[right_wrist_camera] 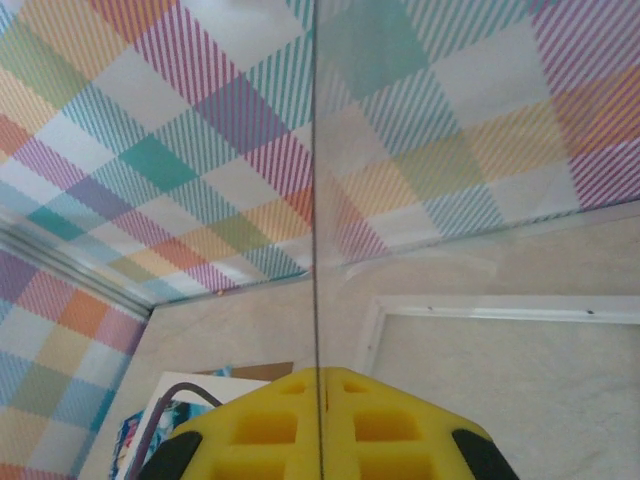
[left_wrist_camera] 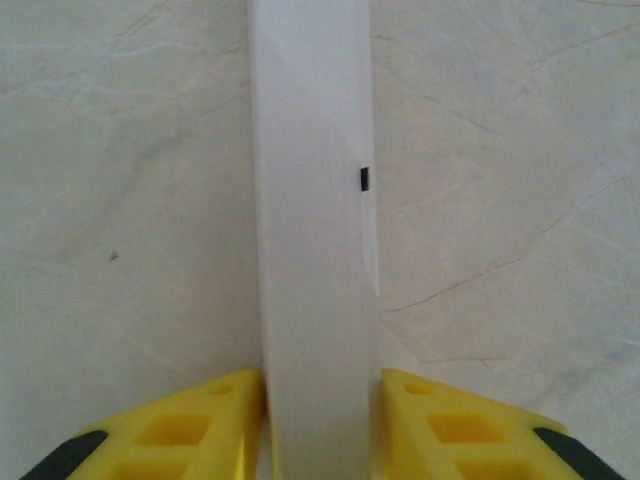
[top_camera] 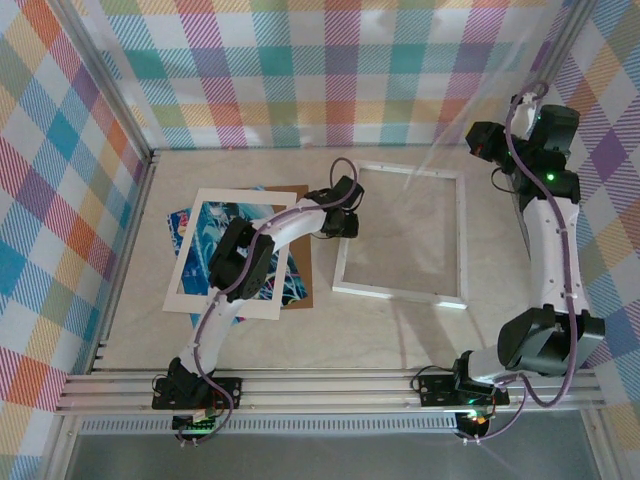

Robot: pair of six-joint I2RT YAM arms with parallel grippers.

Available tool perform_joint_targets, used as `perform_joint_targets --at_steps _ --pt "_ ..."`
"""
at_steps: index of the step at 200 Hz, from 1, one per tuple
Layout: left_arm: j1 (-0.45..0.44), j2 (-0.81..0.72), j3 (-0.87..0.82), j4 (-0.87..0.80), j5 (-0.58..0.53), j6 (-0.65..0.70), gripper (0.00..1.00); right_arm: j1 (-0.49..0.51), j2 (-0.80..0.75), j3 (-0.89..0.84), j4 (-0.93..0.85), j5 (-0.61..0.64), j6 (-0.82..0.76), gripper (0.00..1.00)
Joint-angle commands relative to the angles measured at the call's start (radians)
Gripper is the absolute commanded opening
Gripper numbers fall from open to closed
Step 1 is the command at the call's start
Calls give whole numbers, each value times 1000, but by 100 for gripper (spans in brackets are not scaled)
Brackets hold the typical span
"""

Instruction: Put the photo into the frame

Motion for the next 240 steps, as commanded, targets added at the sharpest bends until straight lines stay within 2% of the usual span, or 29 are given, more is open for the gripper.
perform_joint_targets --at_steps 1,30,58,74,87,103,143,157,180,212,240 --pt "6 -77 -106 -36 -60 -49 29 21 57 38 55 -95 35 0" --pt "13 -145 -230 7 -98 -91 21 64 94 76 56 -97 22 0" --pt "14 -190 -311 51 -100 -130 20 114 137 127 37 -91 1 0" --pt "17 -201 -322 58 -83 -143 30 152 168 170 32 -97 -15 0" --pt "25 -226 -327 64 -58 -150 44 179 196 207 35 -96 -14 0" --pt "54 -291 -363 89 -21 -172 55 216 237 276 19 -99 -8 0" --pt "194 -523 -533 123 40 -172 75 325 338 429 -8 -114 3 0" --pt "241 -604 -592 114 35 -156 78 353 355 431 16 -129 24 0" --pt "322 -717 -707 131 22 -149 87 374 347 362 64 -121 92 0" --pt "408 -785 -829 177 56 -163 100 369 307 145 122 -76 202 0" --pt "418 -763 -839 219 121 -179 100 350 292 -26 172 -122 285 0"
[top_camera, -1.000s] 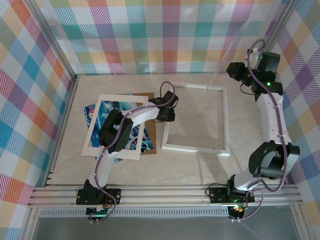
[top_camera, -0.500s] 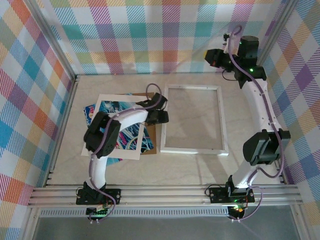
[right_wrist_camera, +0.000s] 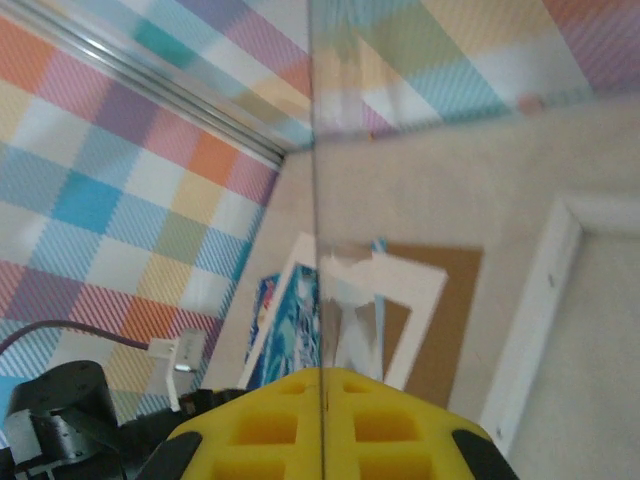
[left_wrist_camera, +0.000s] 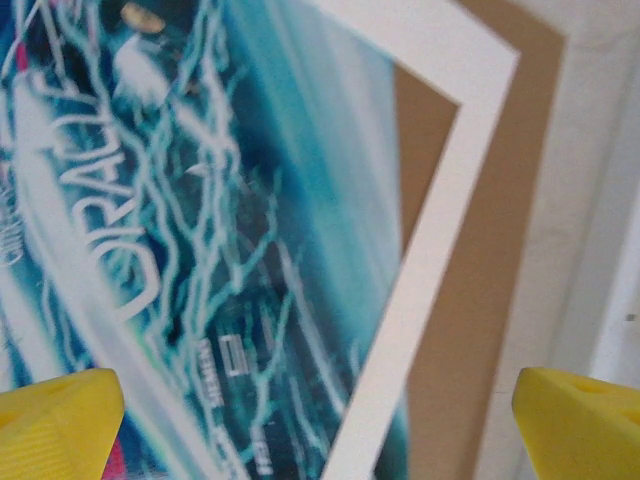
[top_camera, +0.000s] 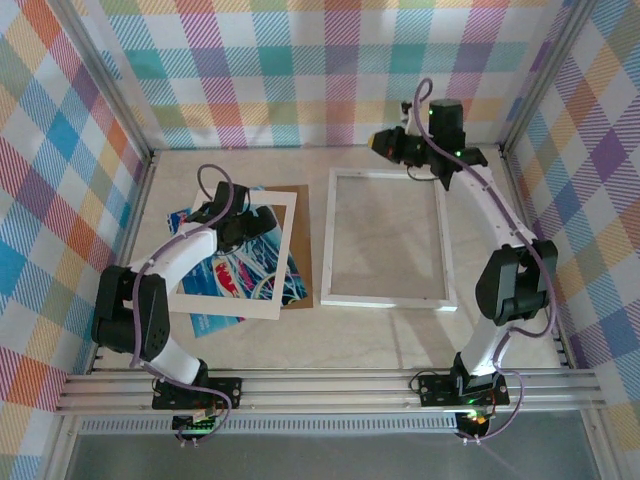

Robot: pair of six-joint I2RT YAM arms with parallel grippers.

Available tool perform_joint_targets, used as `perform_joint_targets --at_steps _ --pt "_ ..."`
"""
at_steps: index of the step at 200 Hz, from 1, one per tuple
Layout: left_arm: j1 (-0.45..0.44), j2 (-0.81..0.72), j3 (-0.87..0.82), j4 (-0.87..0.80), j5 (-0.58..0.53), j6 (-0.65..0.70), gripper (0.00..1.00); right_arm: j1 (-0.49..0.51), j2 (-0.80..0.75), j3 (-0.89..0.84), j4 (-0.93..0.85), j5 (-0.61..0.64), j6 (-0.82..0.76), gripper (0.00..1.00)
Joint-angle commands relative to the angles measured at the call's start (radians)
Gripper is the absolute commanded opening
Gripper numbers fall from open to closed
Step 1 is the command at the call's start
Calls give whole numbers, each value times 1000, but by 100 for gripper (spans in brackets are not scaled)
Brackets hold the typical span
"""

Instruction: Put the photo into the frame

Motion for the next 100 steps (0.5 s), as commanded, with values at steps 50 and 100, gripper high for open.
perform_joint_targets --at_steps 50,100 --pt "-5 102 18 161 179 -58 100 -114 -66 -331 111 -95 194 0" --pt "-46 168 70 164 184 -37 100 -164 -101 -468 68 -91 77 0"
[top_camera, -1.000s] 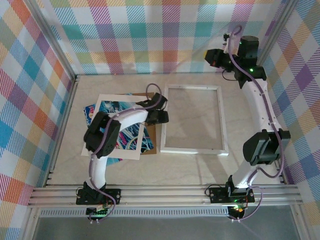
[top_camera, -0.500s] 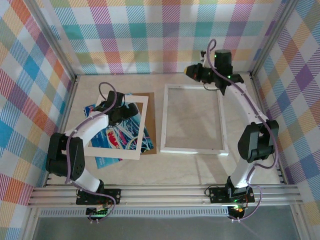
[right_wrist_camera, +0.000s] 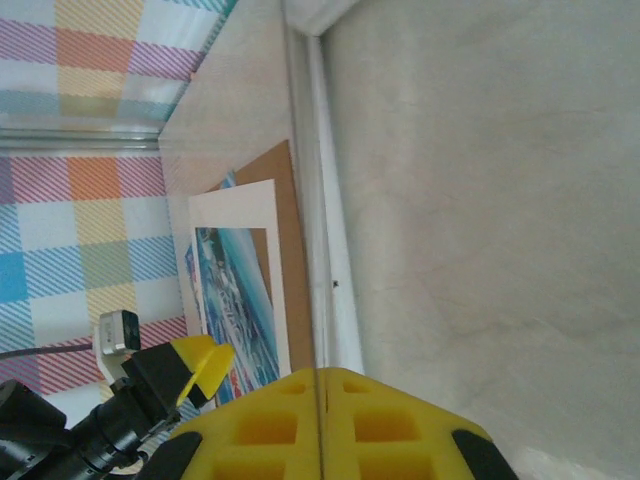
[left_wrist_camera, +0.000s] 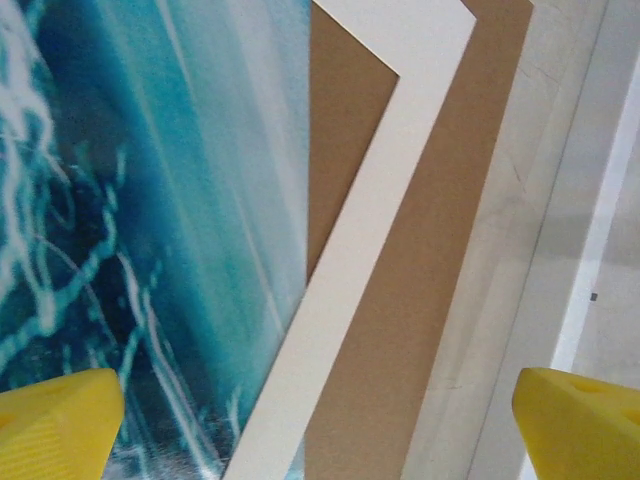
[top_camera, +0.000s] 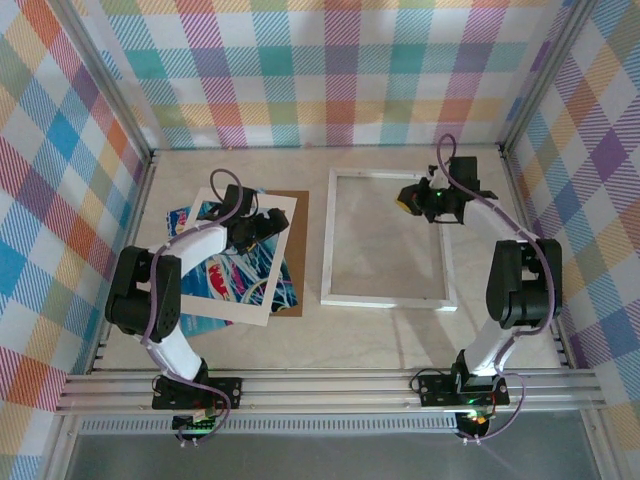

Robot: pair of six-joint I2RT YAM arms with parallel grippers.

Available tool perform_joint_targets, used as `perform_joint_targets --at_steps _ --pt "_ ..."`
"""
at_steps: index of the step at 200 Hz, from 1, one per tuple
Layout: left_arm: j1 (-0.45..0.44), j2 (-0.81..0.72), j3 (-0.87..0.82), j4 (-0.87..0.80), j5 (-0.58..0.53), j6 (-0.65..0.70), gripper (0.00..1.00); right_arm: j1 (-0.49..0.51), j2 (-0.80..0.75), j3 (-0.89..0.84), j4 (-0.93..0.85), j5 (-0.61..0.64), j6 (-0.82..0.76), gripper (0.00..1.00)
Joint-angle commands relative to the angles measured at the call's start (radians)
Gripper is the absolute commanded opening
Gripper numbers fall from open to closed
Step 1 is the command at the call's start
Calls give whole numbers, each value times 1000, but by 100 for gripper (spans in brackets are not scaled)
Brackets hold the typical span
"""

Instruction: Put the photo into the frame

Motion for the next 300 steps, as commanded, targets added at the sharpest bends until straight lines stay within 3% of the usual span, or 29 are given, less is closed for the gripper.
perform_joint_targets --at_steps 1,36,124,300 --pt "-29 33 55 29 25 11 100 -6 -48 -33 -1 -39 -76 0" --pt "-70 84 104 10 15 21 100 -7 -47 -64 -13 -37 -225 0" --pt "-106 115 121 1 -4 1 100 -19 -16 -144 58 15 -295 0" --pt "-149 205 225 -36 0 6 100 -94 -17 -117 -87 62 -443 0"
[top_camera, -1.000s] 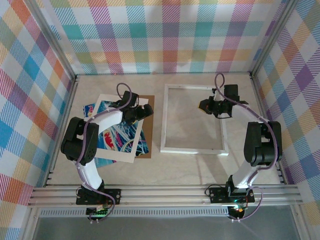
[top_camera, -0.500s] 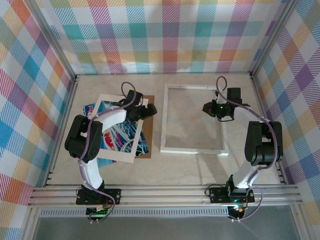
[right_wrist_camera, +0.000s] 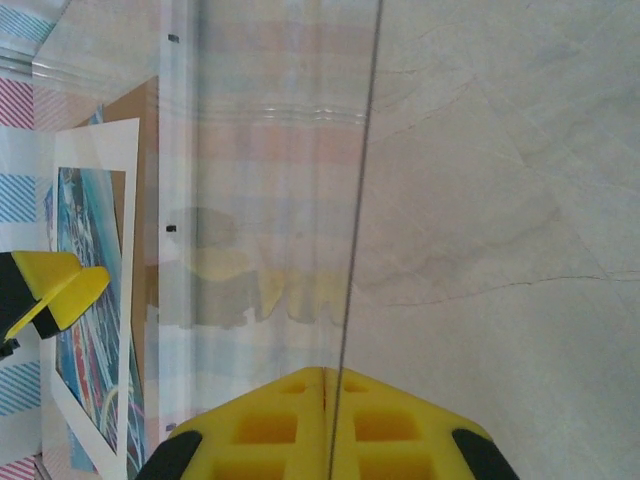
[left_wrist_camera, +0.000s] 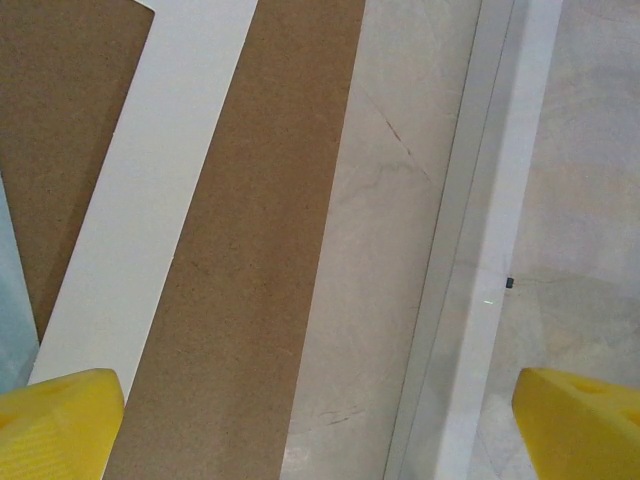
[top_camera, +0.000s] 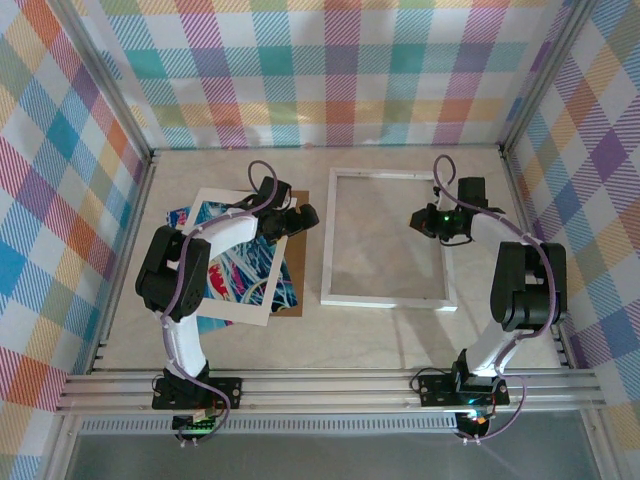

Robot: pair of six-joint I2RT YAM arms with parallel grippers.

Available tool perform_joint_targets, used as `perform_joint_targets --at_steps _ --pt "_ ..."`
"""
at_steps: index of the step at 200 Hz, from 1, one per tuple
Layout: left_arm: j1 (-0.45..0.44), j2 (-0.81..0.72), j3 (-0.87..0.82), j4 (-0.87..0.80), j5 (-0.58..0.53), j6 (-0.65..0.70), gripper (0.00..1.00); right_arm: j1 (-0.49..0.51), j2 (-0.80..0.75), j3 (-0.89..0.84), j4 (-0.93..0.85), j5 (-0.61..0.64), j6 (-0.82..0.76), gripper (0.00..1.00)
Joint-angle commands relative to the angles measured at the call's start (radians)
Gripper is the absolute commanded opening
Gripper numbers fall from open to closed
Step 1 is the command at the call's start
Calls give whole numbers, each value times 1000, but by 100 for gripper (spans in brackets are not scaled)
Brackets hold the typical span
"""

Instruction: Put the photo into the frame

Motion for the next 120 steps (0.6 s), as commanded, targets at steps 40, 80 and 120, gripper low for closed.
perform_joint_targets --at_steps 40,80,120 --pt "-12 13 22 -29 0 11 100 -26 -13 26 -41 8 -53 0" --pt "-15 15 19 -30 -6 13 100 -35 -12 40 -66 10 -85 0" --pt "-17 17 12 -28 -10 13 100 -44 -3 70 -94 15 -121 0"
